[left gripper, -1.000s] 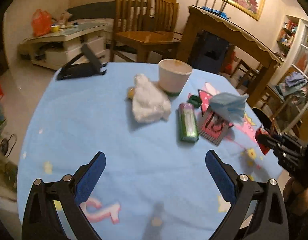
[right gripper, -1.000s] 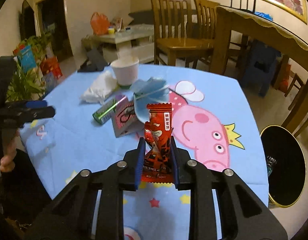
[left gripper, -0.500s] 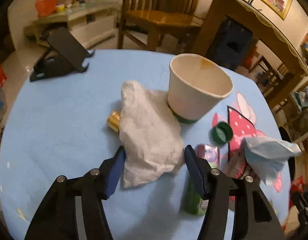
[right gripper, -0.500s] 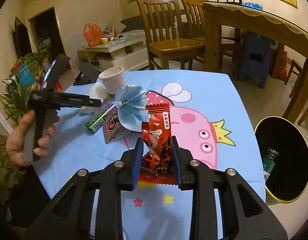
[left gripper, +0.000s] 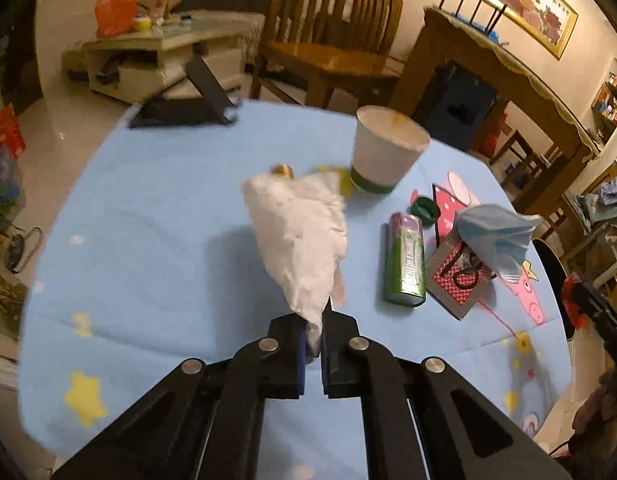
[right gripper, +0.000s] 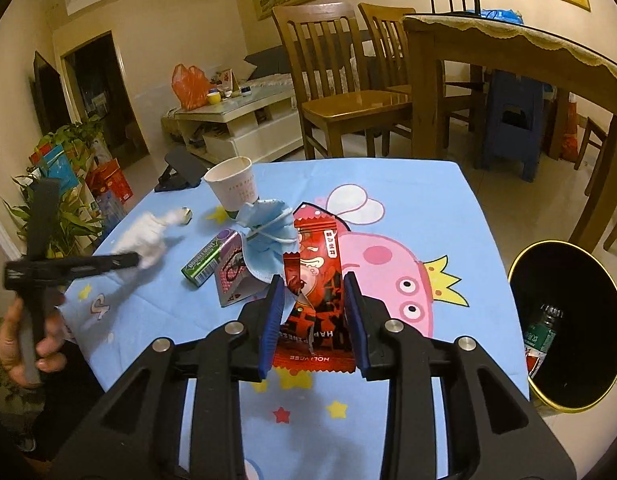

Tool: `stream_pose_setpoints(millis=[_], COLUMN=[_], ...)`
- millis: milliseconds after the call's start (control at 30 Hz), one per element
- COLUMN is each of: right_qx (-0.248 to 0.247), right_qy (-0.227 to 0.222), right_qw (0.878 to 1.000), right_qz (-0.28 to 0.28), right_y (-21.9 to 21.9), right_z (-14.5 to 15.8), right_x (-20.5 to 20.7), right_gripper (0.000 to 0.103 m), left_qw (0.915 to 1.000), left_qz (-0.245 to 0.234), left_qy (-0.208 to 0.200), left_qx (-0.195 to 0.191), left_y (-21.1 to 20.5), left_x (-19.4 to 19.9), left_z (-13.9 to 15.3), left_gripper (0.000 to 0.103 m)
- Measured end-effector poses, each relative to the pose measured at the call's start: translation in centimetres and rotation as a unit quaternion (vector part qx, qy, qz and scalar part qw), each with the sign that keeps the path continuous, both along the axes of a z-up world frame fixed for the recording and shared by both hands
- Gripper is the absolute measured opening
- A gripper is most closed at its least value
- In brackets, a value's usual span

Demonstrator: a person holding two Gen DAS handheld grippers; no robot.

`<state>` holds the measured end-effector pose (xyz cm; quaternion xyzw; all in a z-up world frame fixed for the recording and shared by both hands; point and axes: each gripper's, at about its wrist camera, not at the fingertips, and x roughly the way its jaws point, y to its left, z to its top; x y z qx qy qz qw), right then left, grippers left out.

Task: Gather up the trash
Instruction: 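Grasp the red snack wrapper with the right tool while the left tool grasps the white tissue, then carry the wrapper and tissue to the bin and open both tools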

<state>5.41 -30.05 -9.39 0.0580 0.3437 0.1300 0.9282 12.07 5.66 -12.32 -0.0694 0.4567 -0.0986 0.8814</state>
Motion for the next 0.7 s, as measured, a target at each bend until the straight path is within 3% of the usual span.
stream_pose_setpoints(millis=[133,333,700], right_qx=[-0.009,-0.004,0.015], right_qy=[0.005,-0.011,0.005], right_qw=[1.000,1.000,0.998], right_qz=[0.001,-0.016,-0.060], right_y=[0.3,-1.0,-5.7], right_z=[-0.3,0.4,0.0], right_x=[-0.1,-0.8,-0.5], right_gripper=[0.030,0.029,0.025], left_qw=[0.9987,0.9945,0.9840], left_qz=[0.009,-0.052,-0.150], left_qy=[-0.041,-0.088,-0.097], left_qx=[0.029,0.022,0.007], left_y=[-0.3,-5.4,-15.4], left_x=[-1.4,-2.5,-3.2], left_z=[2.9,6.9,7.7], left_gripper=[0.004,0.005,0.005])
